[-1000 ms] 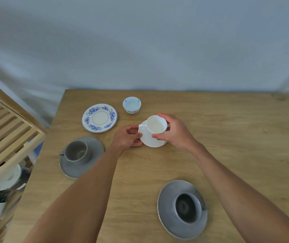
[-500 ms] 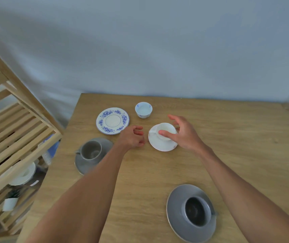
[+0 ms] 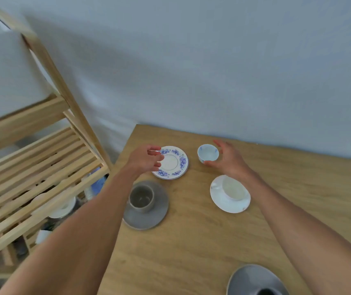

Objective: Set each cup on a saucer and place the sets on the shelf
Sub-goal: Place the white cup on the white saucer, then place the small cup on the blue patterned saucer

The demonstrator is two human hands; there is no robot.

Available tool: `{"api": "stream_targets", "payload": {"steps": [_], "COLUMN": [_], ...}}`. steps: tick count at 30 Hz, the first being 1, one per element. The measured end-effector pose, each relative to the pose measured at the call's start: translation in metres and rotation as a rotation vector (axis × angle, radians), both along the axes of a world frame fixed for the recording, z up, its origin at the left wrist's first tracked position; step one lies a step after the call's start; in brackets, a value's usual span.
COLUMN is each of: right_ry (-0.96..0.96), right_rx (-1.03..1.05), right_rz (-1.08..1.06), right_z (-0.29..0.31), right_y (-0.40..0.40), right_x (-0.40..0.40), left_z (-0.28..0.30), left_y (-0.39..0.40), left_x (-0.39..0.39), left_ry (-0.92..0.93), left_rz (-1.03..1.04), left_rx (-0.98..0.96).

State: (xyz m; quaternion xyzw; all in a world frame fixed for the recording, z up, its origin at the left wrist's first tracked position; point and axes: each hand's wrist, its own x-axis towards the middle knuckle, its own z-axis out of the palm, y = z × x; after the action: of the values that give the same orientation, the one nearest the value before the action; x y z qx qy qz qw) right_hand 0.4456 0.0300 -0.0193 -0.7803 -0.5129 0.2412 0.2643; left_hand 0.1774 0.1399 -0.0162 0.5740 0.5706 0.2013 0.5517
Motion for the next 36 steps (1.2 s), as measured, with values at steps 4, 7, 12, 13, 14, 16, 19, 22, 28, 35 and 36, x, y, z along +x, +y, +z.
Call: {"api": "stream_targets", "payload": {"steps": [4, 7, 12, 13, 14, 16, 19, 22, 28, 35, 36], "right_ry": [-0.012, -0.021, -0.051, -0.052, -0.055, -0.051, -0.024, -0.047, -0.005, -0.019, 0.006], "right_rx": [-0.074, -0.099, -0.103, -0.098, -0.092, -0.062, -0.026, -0.053, -0.067, -0.079, -0.075], "right_rz": [-0.036, -0.056, -0.078, -0.084, -0.087, -0.091, -0.045, 0.1, 0.18, 0.181, 0.17], "right_z": [-0.01, -0.017, -0.018, -0.017, -0.015, -0.011, -0.004, -0.004, -0.019, -0.023, -0.021], "right_y": [0.019, 0.028, 0.029, 0.029, 0.028, 0.028, 0.036, 0.049, 0.067, 0.072, 0.071], "right_x": [0.0, -0.003, -0.008, -0.008, -0.009, -0.015, -0.035, -0.062, -0.101, -0.108, -0.108], "left_z": [-0.017, -0.031, -0.042, -0.045, -0.049, -0.055, -0.06, -0.062, -0.063, -0.063, -0.064], "left_y": [0.017, 0.027, 0.04, 0.042, 0.044, 0.047, 0.05, 0.052, 0.052, 0.05, 0.051], "left_x": [-0.023, -0.028, -0.024, -0.025, -0.025, -0.026, -0.029, -0.032, -0.035, -0.036, -0.036], "left_ry": [0.086, 0.082, 0.0, -0.024, -0.047, -0.082, -0.119, -0.142, -0.198, -0.225, -0.226], "left_rz": [0.009, 0.036, 0.001, -0.01, -0.013, -0.009, -0.016, -0.019, -0.019, -0.012, -0.012], "left_rx": [-0.025, -0.052, -0.152, -0.172, -0.192, -0.214, -0.232, -0.246, -0.273, -0.276, -0.278]}}
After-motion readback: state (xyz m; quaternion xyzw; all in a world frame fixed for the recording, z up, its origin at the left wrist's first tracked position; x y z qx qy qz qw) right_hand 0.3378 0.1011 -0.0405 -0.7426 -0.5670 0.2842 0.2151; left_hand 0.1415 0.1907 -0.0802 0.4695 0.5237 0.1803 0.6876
